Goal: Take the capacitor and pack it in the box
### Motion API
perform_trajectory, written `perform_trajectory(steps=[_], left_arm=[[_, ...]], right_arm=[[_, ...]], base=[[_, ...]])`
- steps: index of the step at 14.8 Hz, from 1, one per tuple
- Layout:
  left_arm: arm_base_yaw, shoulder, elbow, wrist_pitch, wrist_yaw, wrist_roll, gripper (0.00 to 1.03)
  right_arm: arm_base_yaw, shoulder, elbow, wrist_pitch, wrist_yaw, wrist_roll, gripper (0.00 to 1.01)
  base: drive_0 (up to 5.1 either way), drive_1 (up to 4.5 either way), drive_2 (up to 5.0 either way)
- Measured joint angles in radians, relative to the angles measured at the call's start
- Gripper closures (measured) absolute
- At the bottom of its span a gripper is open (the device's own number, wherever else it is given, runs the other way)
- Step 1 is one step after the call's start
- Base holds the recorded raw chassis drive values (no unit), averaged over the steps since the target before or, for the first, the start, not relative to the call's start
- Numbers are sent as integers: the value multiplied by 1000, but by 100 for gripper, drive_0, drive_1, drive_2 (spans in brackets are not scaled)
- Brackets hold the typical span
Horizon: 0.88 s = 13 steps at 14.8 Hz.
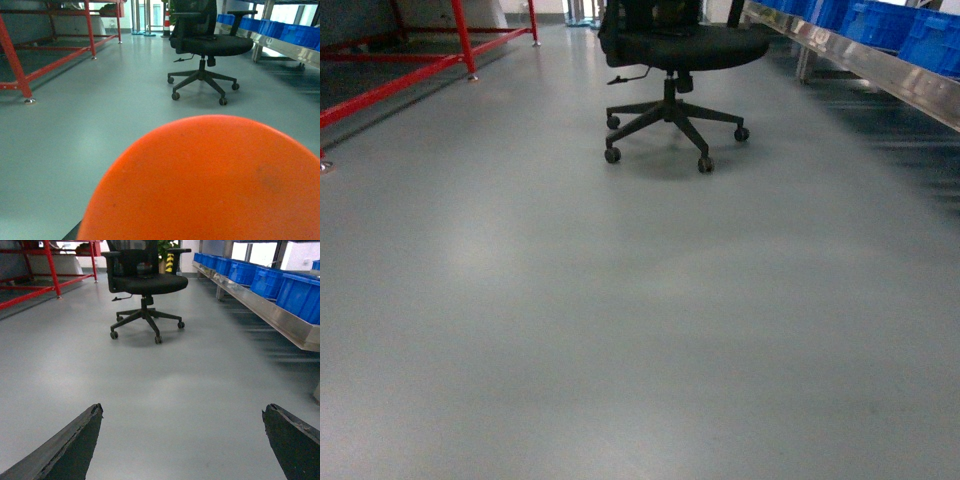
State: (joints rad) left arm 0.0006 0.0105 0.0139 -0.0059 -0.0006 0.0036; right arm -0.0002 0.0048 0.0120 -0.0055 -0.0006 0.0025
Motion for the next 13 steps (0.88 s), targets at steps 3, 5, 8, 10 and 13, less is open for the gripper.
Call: perform_trajectory(steps=[3,5,8,10,13], left_arm=[[0,0,0,2,1,0,60],[0,0,0,1,0,0,60],[0,0,0,-1,0,0,60],[0,0,0,1,0,0,60],[0,0,0,-1,0,0,60]], right_arm=[[0,0,0,3,0,0,3],[0,0,0,0,0,0,3],[0,0,0,0,0,0,3],[0,0,0,0,0,0,3],[0,0,0,0,0,0,3]], base=[[-498,242,242],[-501,240,240],[-502,239,239],[-489,252,252],[-489,252,252]])
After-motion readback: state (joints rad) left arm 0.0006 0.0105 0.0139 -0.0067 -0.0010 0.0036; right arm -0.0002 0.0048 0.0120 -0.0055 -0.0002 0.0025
